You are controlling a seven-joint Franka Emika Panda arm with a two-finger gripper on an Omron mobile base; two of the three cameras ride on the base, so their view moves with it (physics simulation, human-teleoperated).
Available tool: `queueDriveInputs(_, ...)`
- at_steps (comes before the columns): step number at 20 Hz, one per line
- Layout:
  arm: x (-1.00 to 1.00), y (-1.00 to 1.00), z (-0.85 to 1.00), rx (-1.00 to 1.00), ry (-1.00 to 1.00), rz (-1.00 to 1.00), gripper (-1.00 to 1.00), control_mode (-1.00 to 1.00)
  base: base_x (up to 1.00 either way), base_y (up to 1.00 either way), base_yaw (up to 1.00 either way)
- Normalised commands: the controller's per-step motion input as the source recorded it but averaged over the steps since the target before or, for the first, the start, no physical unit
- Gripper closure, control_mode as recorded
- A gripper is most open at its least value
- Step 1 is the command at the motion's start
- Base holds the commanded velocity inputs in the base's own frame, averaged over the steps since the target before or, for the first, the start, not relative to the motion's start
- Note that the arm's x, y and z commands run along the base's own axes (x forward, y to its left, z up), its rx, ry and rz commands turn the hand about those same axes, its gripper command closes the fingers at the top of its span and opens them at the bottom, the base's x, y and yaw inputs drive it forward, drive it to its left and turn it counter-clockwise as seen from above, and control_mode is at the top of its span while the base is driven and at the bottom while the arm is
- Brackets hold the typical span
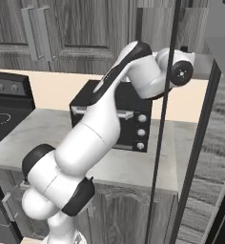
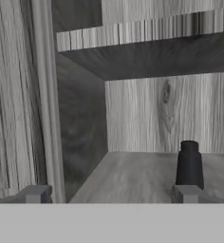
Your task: Retrieve the shaker from the cabinet and place it next the steak on a plate on the dining table.
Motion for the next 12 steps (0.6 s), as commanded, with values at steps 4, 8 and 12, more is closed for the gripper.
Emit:
queueDriveInputs(4,0.37,-0.01,-0.05,0.0,0.0,0.0,-1.0,-1.0,0.0,0.0,0.0)
queueDriveInputs(8,0.29,-0.16,-0.01,0.0,0.0,0.0,-1.0,-1.0,0.0,0.0,0.0)
queueDriveInputs(12,0.3,-0.11,-0.02,0.0,0.01,0.0,-1.0,-1.0,0.0,0.0,0.0)
